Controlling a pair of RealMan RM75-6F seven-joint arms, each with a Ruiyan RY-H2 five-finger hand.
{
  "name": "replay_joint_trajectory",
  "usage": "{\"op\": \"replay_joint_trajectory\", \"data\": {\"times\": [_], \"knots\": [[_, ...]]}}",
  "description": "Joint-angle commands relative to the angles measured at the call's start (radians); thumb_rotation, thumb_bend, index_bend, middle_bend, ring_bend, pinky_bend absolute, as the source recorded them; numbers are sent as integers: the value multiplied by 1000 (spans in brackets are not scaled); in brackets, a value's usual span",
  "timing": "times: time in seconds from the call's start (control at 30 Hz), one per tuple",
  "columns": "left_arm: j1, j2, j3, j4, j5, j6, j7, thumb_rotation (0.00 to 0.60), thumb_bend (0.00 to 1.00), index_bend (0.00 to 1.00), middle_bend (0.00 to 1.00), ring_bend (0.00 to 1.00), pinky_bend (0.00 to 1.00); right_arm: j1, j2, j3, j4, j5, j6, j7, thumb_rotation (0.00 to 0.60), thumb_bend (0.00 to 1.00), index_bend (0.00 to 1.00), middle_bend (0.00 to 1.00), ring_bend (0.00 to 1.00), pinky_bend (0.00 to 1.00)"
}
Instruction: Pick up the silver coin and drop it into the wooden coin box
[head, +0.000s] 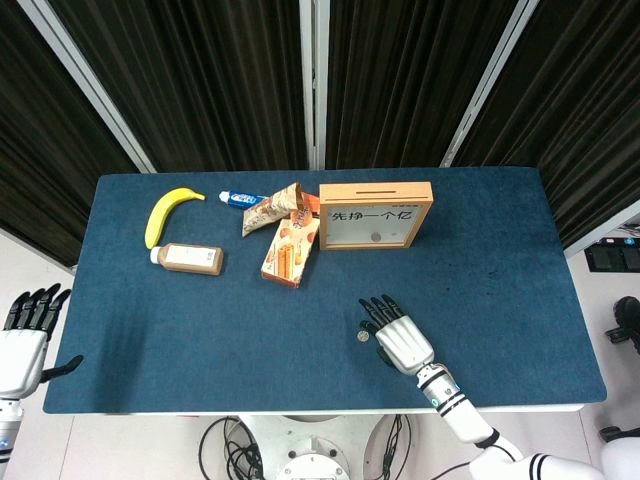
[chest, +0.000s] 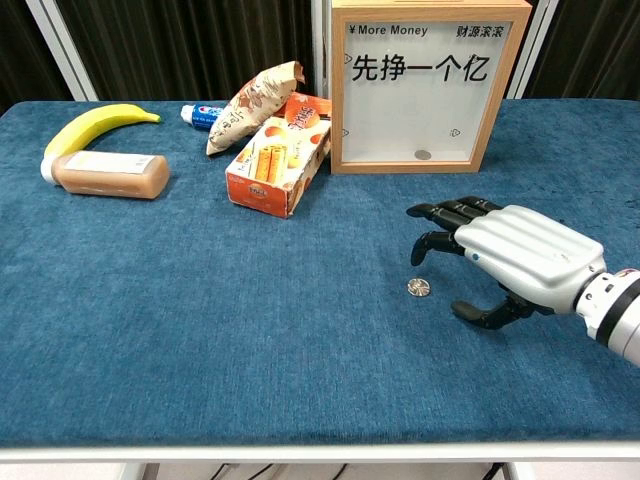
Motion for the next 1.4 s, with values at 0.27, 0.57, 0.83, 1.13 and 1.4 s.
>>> {"op": "replay_joint_trajectory", "data": {"times": [0.27, 0.57, 0.83, 1.13, 1.4], "knots": [[6, 5, 0, 2, -2, 6, -4, 600, 109, 11, 0, 0, 0, 27, -32, -3, 35, 11, -6, 10, 600, 322, 332, 0, 0, 0], [6, 1, -1, 14, -2, 3, -16, 600, 109, 11, 0, 0, 0, 31, -43, -13, 47, 22, 4, 9, 600, 327, 368, 0, 0, 0], [6, 0, -2, 17, -3, 3, -21, 600, 108, 11, 0, 0, 0, 36, -46, -17, 52, 35, 4, 5, 600, 327, 379, 0, 0, 0], [6, 3, -3, 18, 0, 5, -34, 600, 108, 11, 0, 0, 0, 44, -56, -16, 61, 47, 5, 4, 600, 330, 412, 0, 0, 0], [6, -2, -3, 36, -5, -2, -53, 600, 109, 11, 0, 0, 0, 44, -70, -16, 77, 56, 16, -5, 600, 343, 479, 0, 0, 0]]}}
